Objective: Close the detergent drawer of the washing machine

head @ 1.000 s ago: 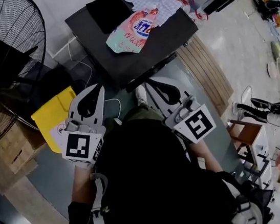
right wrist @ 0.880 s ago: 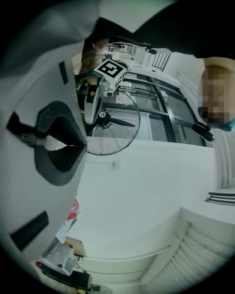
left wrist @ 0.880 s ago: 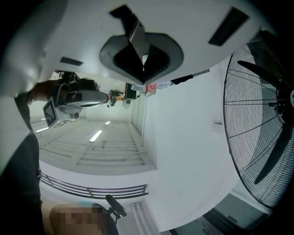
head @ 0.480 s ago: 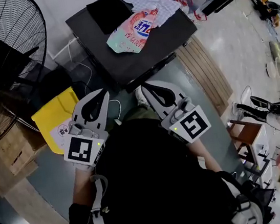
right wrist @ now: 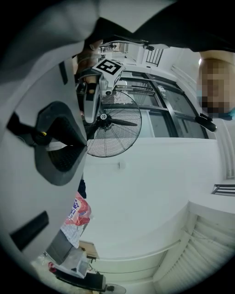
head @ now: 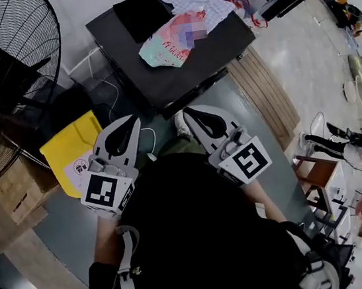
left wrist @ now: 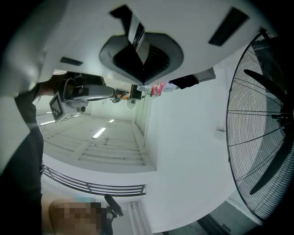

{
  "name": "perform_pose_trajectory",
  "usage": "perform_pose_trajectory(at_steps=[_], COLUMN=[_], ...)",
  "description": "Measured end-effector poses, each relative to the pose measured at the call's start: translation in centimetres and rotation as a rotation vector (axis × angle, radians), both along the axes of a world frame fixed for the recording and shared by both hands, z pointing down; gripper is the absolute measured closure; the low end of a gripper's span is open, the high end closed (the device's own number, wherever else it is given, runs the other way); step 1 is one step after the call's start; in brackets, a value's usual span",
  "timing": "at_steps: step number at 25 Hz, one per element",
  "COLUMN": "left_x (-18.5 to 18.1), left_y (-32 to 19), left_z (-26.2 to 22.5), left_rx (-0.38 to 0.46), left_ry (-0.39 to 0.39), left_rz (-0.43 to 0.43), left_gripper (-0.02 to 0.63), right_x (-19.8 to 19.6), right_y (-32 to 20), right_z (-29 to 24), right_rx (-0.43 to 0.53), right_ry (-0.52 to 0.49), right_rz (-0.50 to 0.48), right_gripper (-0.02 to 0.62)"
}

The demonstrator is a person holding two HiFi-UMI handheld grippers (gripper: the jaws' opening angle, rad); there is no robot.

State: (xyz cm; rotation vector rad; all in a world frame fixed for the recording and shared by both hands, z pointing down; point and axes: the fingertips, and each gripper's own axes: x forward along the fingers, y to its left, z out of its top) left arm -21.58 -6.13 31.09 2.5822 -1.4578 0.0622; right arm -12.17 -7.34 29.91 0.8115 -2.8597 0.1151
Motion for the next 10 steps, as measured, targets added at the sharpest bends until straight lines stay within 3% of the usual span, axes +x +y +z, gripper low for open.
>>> perform_pose_trajectory(at_steps=[10], left_x=[0.47], left_y=[0.41], left_z=[0.41], left_rx=[-0.014], left_ry=[0.017], left_rz=[0.03], left_gripper=[0.595], right_x=[0.19], right_y=[0.0], right_z=[0.59], right_rx=[-0.024], right_ry=[-0.007], right_rz=[0.001], right_gripper=[0.58])
